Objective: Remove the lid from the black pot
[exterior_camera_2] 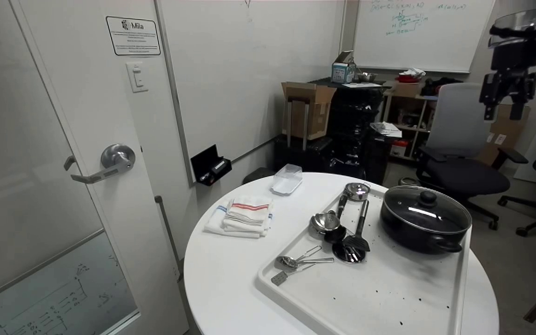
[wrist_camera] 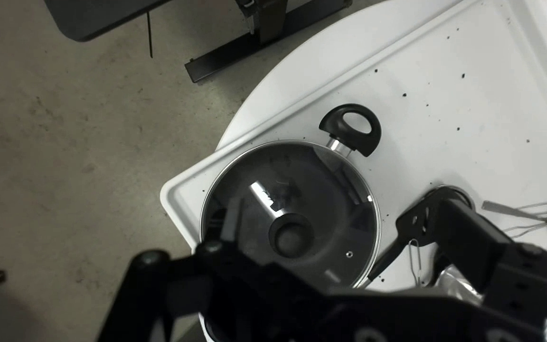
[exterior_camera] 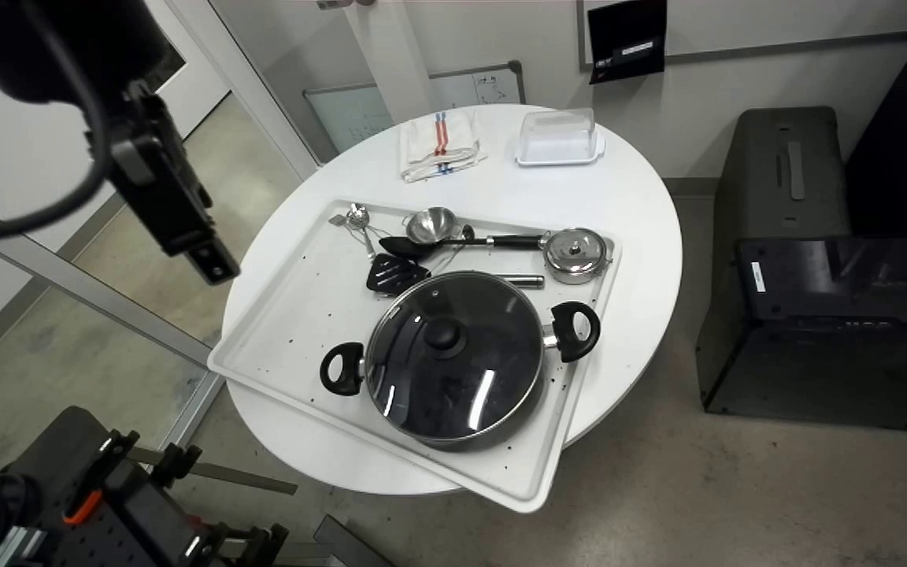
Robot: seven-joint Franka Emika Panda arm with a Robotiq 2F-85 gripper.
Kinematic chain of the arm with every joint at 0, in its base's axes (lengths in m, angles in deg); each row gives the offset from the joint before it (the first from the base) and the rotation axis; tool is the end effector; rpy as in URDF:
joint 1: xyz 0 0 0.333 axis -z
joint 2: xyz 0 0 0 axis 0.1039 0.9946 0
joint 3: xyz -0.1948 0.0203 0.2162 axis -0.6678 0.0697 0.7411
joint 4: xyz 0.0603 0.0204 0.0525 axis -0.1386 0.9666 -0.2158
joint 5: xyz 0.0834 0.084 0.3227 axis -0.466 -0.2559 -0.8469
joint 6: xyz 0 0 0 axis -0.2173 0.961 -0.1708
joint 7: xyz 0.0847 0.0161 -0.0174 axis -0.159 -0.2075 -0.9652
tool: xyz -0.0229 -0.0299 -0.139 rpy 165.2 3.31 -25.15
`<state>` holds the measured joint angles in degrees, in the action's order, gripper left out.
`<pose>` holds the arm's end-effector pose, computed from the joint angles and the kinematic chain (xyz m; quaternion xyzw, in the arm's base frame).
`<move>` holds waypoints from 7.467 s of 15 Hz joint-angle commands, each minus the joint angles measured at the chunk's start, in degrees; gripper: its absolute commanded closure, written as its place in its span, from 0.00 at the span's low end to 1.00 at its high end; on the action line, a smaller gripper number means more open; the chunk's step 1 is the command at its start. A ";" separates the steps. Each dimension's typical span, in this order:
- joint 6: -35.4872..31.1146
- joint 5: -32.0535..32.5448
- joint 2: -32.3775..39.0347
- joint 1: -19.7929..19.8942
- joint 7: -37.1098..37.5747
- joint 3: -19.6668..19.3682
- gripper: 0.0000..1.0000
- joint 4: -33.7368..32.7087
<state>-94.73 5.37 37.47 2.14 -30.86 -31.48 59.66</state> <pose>0.4069 -0.1550 0.3448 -0.9689 0.2255 0.0998 0.0211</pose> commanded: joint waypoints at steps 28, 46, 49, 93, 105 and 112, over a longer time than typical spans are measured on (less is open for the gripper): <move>-35.79 -2.07 37.23 -2.16 22.49 -0.87 0.00 -7.70; -35.18 -4.97 43.97 -3.28 21.91 -0.47 0.25 -14.10; -35.64 -5.03 44.13 -3.30 21.68 -0.47 0.40 -13.77; -34.24 17.93 26.68 -26.21 24.15 6.57 0.75 0.05; -35.88 27.21 36.17 -34.58 25.75 5.82 0.75 1.07; -38.98 23.13 38.70 -29.16 18.95 7.55 0.75 -1.99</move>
<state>-131.94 30.96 75.18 -31.53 -5.83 -24.42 60.78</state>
